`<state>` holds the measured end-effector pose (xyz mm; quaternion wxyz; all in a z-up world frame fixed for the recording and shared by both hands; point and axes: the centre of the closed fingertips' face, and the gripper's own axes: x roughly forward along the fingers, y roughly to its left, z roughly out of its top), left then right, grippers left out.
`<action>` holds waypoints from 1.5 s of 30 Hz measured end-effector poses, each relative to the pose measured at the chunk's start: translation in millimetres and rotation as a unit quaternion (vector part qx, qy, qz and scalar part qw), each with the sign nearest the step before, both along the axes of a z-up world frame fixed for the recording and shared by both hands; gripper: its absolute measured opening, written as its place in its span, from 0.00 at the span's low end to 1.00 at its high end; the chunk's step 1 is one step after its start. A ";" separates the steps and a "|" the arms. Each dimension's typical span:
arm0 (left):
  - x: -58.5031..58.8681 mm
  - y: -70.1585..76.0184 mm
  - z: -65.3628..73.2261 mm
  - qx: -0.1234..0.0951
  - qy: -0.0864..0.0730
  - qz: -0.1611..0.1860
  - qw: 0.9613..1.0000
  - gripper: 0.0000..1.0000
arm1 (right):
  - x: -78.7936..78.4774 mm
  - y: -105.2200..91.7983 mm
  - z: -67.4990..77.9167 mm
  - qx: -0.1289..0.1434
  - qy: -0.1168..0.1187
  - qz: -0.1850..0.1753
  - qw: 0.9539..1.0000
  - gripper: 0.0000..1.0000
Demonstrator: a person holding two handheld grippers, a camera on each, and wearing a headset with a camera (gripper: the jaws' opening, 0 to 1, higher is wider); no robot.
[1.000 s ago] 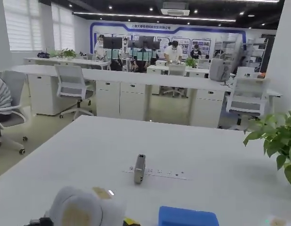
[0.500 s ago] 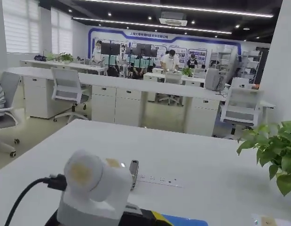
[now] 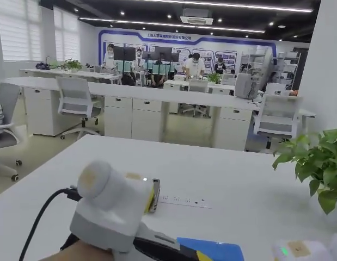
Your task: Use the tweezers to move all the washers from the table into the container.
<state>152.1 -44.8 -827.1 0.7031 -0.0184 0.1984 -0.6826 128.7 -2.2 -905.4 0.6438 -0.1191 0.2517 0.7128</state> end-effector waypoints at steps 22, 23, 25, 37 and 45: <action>7.5 4.8 -11.9 -0.011 -0.014 0.001 1.000 0.00 | 8.0 -1.1 4.0 0.005 0.015 -0.001 1.000 0.03; 6.3 4.2 -11.3 -0.012 -0.017 -0.003 1.000 0.00 | 8.6 -1.2 3.9 0.006 0.016 -0.001 1.000 0.03; 6.6 4.4 -12.1 -0.009 -0.023 -0.001 1.000 0.00 | 8.6 -1.1 3.8 0.006 0.016 -0.001 1.000 0.03; 13.9 -0.4 -7.8 0.005 -0.051 -0.008 0.999 0.00 | 22.8 -3.0 7.6 0.033 0.044 -0.070 0.996 0.05; 17.9 -0.9 12.8 -0.029 -0.054 -0.007 0.998 0.00 | 22.7 -9.5 -0.7 0.034 0.042 -0.079 0.995 0.13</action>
